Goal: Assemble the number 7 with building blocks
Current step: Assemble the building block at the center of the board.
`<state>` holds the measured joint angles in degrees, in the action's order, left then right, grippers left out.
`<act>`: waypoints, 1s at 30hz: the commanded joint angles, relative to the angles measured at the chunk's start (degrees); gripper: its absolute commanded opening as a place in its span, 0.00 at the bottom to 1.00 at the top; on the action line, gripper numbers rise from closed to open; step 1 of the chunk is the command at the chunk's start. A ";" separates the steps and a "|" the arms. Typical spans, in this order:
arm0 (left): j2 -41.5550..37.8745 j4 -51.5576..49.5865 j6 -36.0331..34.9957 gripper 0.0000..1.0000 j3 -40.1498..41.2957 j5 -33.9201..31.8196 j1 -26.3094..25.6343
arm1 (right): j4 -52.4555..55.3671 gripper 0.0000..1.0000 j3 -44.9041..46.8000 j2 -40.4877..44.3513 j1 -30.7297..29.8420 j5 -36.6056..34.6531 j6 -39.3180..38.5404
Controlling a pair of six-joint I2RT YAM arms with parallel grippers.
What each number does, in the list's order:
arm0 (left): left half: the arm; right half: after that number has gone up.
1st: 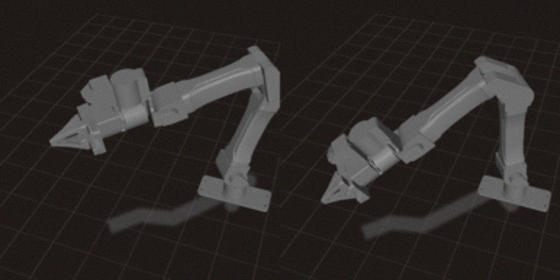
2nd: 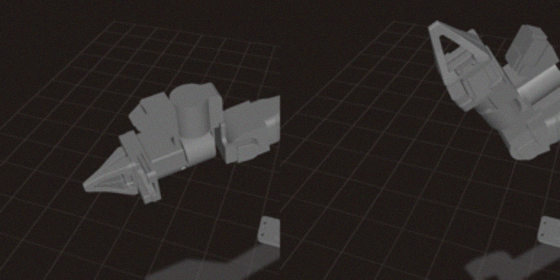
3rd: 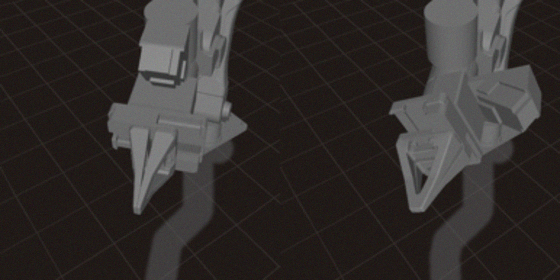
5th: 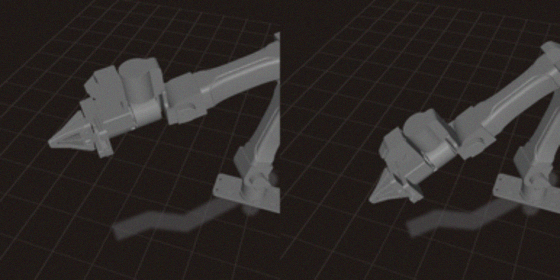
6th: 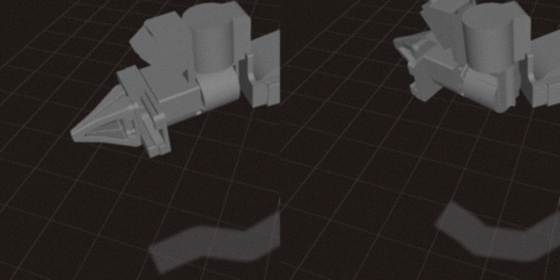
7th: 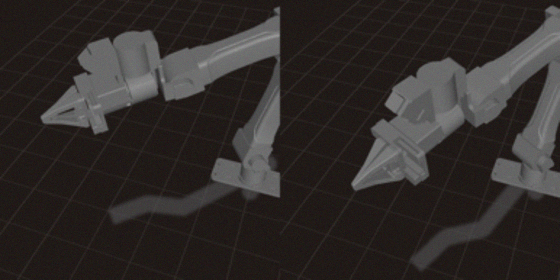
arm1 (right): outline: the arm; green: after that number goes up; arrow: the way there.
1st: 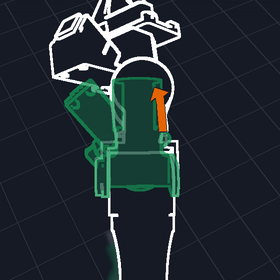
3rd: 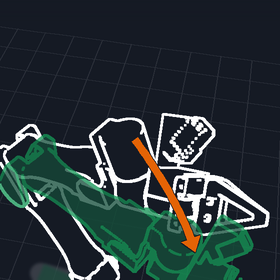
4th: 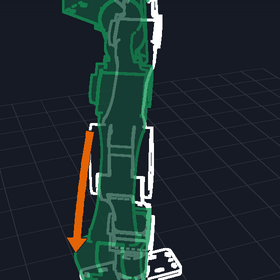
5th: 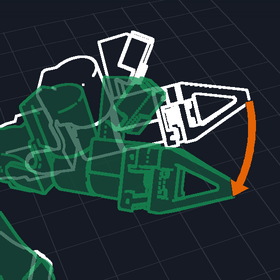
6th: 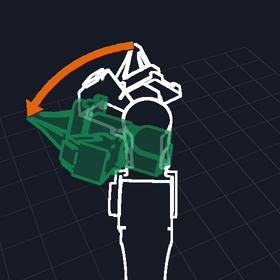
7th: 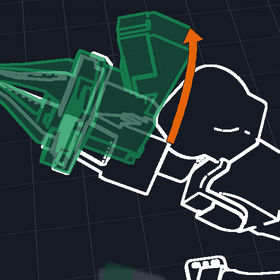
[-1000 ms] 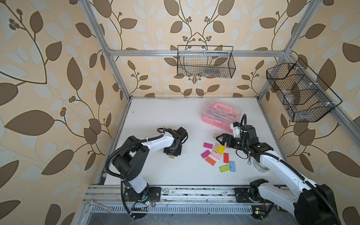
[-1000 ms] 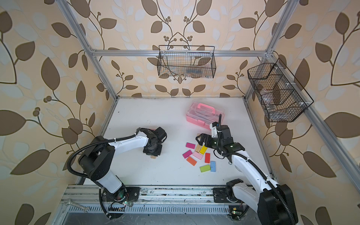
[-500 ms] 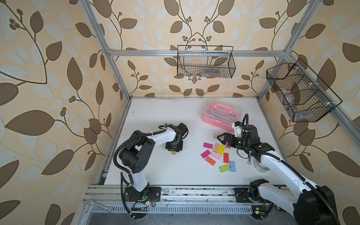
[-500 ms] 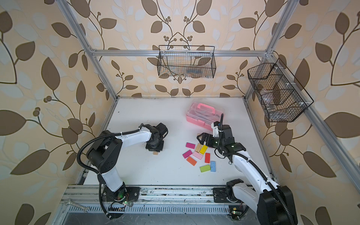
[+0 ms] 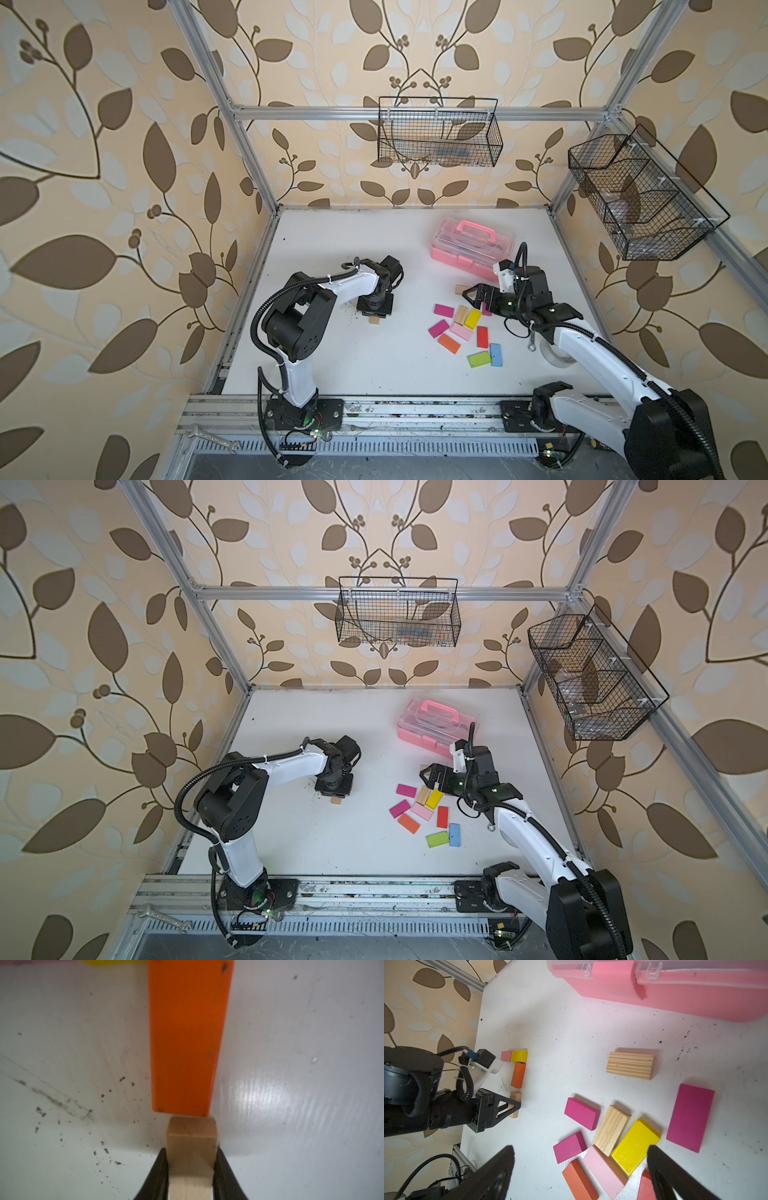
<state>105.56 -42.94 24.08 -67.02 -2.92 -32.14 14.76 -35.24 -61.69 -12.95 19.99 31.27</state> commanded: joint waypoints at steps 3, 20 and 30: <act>2.72 -0.13 -1.17 0.13 0.23 0.19 0.95 | -0.83 1.00 0.88 -0.68 0.15 0.87 -0.65; 2.99 0.05 -2.12 0.13 1.11 0.00 2.58 | -0.83 1.00 0.09 -1.21 -0.58 0.49 -0.25; 4.13 0.04 -3.20 0.13 0.14 0.37 3.02 | -0.53 1.00 -0.35 -1.41 -0.71 0.26 -0.29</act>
<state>106.24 -42.96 22.04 -67.77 -1.67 -30.26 14.28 -35.24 -62.43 -13.39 19.97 31.29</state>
